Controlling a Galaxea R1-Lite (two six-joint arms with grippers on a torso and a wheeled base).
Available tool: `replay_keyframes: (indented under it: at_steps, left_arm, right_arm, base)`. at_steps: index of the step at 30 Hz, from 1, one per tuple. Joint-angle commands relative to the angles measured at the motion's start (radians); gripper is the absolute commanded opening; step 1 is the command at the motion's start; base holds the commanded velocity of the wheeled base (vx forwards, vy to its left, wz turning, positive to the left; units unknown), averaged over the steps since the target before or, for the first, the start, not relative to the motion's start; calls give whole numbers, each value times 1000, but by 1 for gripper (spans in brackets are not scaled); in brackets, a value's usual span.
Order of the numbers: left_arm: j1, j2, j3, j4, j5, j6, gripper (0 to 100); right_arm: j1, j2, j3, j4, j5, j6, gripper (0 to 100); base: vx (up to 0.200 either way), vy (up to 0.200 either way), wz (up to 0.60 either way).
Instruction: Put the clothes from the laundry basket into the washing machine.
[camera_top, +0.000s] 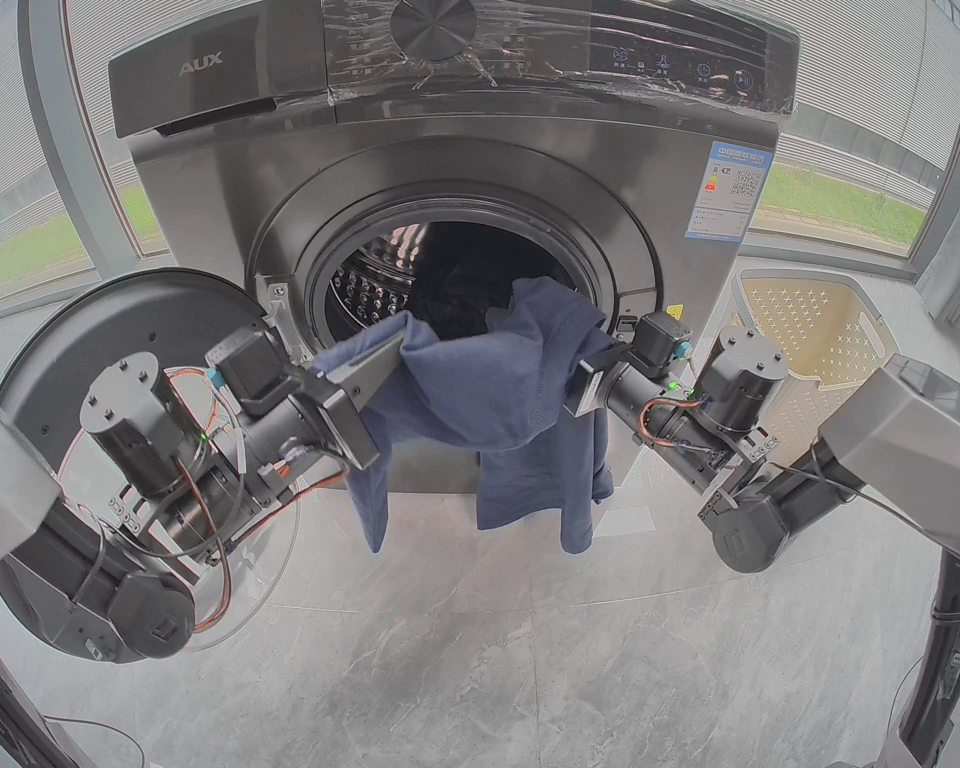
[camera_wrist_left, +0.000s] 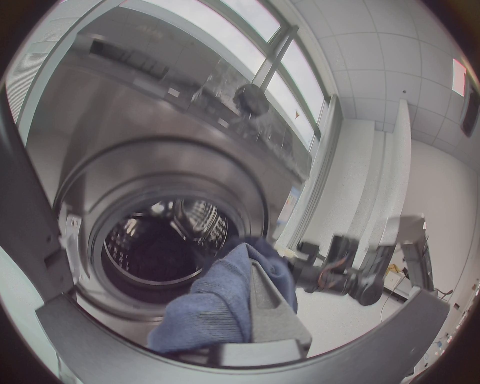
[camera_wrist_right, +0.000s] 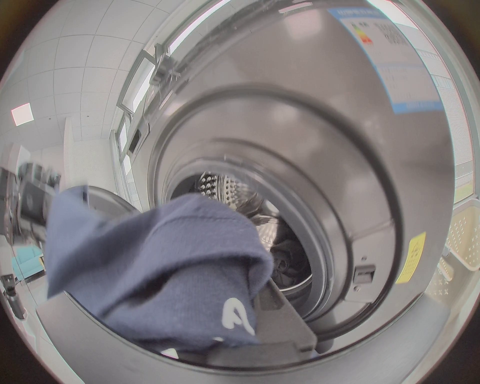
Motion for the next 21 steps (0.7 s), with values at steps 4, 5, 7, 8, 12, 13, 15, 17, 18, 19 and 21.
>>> replay_keyframes:
  at_steps: [4, 5, 7, 8, 12, 13, 15, 17, 18, 19, 21]
  left_arm:
    - [14, 142, 94, -9, -3, 24, 0]
    - [14, 164, 97, -17, -3, 30, 0]
    - [16, 205, 97, -40, -3, 38, 0]
    - [21, 224, 94, -42, -3, 41, 0]
    - [28, 245, 88, -42, -11, 47, 100]
    - [28, 247, 83, -42, -12, 44, 100]
    - [22, 245, 85, -43, -11, 41, 100]
    - [14, 242, 100, -43, -12, 44, 100]
    - [5, 242, 120, -43, -12, 52, 100]
    - [-7, 241, 143, -43, -12, 53, 100]
    - [-32, 235, 197, -43, -14, 65, 100]
  right_arm:
    - [74, -149, 11, 62, -23, 0, 0]
    - [83, -152, 8, 68, -28, 0, 0]
    - [89, -155, 5, 79, -34, 0, 0]
    - [92, -155, 5, 82, -34, -2, 0]
    - [101, -155, 5, 82, -36, -2, 0]
    - [103, -155, 5, 82, -34, -2, 0]
    - [101, -155, 0, 85, -36, -2, 0]
    - [100, -153, -14, 88, -36, -2, 0]
    - [95, -150, -34, 95, -34, -2, 0]
    - [92, -149, -46, 104, -36, -2, 0]
    - [91, -149, -69, 127, -36, -2, 0]
  base:
    - [0, 0, 0]
    - [0, 0, 0]
    - [0, 0, 0]
    - [0, 0, 0]
    - [0, 0, 0]
    - [0, 0, 0]
    - [0, 0, 0]
    - [0, 0, 0]
    - [0, 0, 0]
    - [0, 0, 0]
    - [0, 0, 0]
